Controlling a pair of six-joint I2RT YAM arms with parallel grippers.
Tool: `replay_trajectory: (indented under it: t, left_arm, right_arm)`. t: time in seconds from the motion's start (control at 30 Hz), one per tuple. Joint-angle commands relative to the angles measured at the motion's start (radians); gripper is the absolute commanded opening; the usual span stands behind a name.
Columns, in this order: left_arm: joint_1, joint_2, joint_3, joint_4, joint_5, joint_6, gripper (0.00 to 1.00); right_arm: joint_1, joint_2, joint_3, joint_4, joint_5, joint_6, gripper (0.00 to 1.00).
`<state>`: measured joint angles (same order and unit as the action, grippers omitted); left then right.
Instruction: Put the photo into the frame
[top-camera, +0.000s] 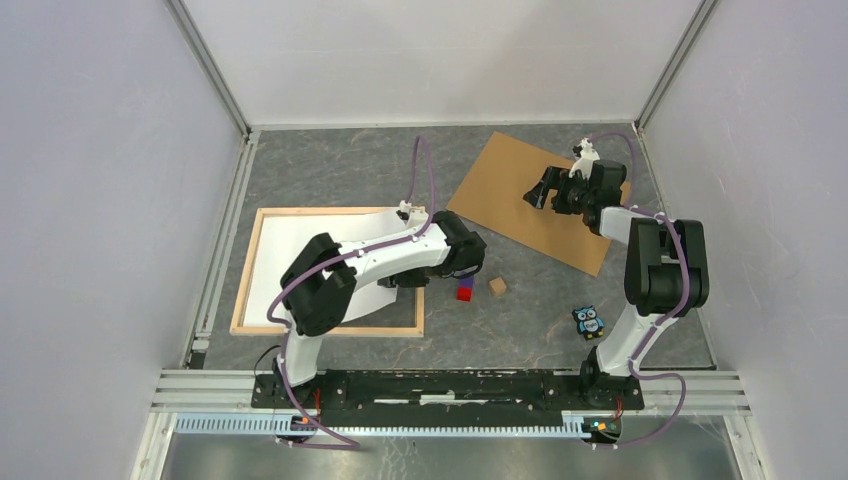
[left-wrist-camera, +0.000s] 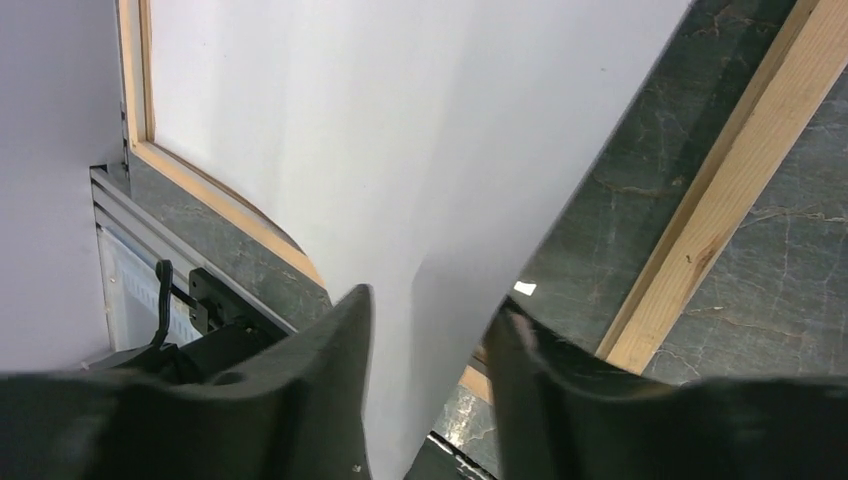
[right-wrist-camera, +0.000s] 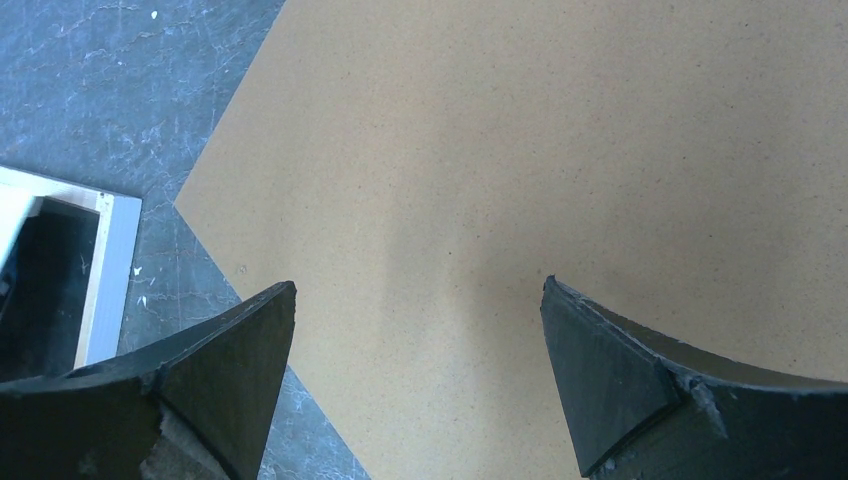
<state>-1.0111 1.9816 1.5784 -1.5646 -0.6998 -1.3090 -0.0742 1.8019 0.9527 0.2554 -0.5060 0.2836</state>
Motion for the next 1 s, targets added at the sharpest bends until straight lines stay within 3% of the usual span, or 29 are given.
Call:
replay_trajectory:
  t: [0.0, 0.13, 0.23, 0.73, 0.97]
  left_arm:
    - [-0.001, -0.015, 0.026, -0.081, -0.027, -0.038, 0.61]
    - [-0.020, -0.036, 0.057, -0.067, 0.000, 0.009, 0.90]
    - [-0.033, -0.076, 0.045, -0.007, 0.051, 0.055, 1.00]
    - [-0.006, -0.440, -0.183, 0.382, 0.189, 0.356, 1.00]
    - [0.098, -0.717, -0.306, 0.773, 0.352, 0.627, 1.00]
  right_arm:
    - [-0.004, 0.013, -0.002, 0.044, -0.022, 0.000, 0.97]
    - [-0.004, 0.012, 0.001, 0.037, -0.017, -0.006, 0.98]
    - [-0.004, 0.013, 0.001, 0.033, -0.013, -0.010, 0.97]
    - [-0.003, 0.022, 0.008, 0.013, 0.010, -0.022, 0.98]
    - [0.018, 0.011, 0.018, -0.018, 0.049, -0.051, 0.98]
